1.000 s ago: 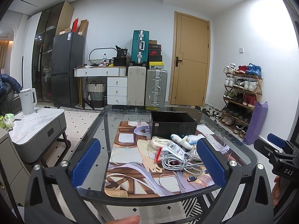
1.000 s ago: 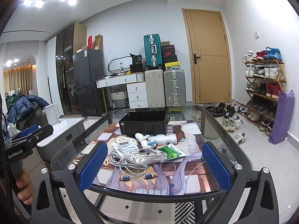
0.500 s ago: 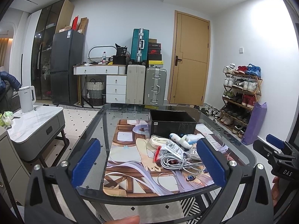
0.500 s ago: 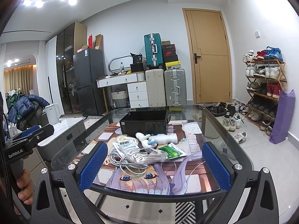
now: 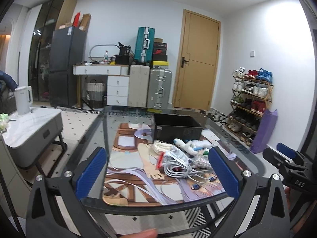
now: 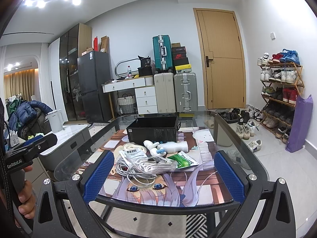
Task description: Organize soft objects
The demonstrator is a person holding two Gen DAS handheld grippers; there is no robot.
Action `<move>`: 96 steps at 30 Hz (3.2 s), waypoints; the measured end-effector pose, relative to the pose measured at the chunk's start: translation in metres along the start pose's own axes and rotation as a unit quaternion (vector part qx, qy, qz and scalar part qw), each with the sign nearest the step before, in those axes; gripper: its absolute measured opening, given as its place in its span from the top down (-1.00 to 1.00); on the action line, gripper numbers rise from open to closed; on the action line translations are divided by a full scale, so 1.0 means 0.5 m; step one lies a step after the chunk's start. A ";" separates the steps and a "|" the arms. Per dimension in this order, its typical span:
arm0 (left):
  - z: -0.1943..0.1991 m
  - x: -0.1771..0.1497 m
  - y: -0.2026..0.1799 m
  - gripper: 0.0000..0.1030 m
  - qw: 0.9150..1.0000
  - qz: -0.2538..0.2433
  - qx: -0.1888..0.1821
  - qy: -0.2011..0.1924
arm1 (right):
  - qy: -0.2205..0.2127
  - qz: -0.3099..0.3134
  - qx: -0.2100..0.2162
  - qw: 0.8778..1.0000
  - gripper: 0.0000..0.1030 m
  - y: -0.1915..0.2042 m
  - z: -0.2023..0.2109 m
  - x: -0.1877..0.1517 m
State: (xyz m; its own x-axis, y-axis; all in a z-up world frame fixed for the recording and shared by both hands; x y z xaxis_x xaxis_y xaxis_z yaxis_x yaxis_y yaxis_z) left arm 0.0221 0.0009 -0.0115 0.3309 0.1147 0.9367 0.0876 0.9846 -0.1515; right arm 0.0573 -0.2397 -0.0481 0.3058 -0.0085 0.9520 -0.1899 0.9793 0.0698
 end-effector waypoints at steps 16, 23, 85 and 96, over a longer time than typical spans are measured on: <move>-0.063 0.014 -0.015 -1.00 0.997 -0.030 0.012 0.068 | 0.045 -0.006 0.010 0.999 -0.99 0.005 -0.062 0.034; -0.145 0.044 0.001 -1.00 0.992 -0.035 0.014 0.117 | 0.118 0.033 0.050 0.991 -0.99 0.016 -0.173 0.080; -0.487 -0.032 -0.011 -0.75 0.918 -0.094 -0.076 0.378 | 0.405 0.100 0.074 0.906 -0.67 -0.128 -0.584 -0.041; -0.506 -0.065 -0.121 -0.76 0.909 -0.127 -0.088 0.387 | 0.407 0.098 0.068 0.906 -0.67 -0.140 -0.592 -0.044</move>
State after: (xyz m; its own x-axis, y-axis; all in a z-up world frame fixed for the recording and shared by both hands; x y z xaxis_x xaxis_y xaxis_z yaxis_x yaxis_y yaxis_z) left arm 0.2438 -0.0958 -0.1126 0.8351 -0.3080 0.4558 0.3800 0.9221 -0.0731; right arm 0.3400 -0.2481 -0.1618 0.8302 0.3682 0.4186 -0.4103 0.9119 0.0116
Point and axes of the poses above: each gripper's, at about its wrist camera, not at the fingertips, and z roughly against the way its jaws point, y to its left, x to its top, the point moved 2 cm from there along -z, roughly the way its jaws point, and after that the axes turned 2 degrees about -x, right-handed, at the moved point
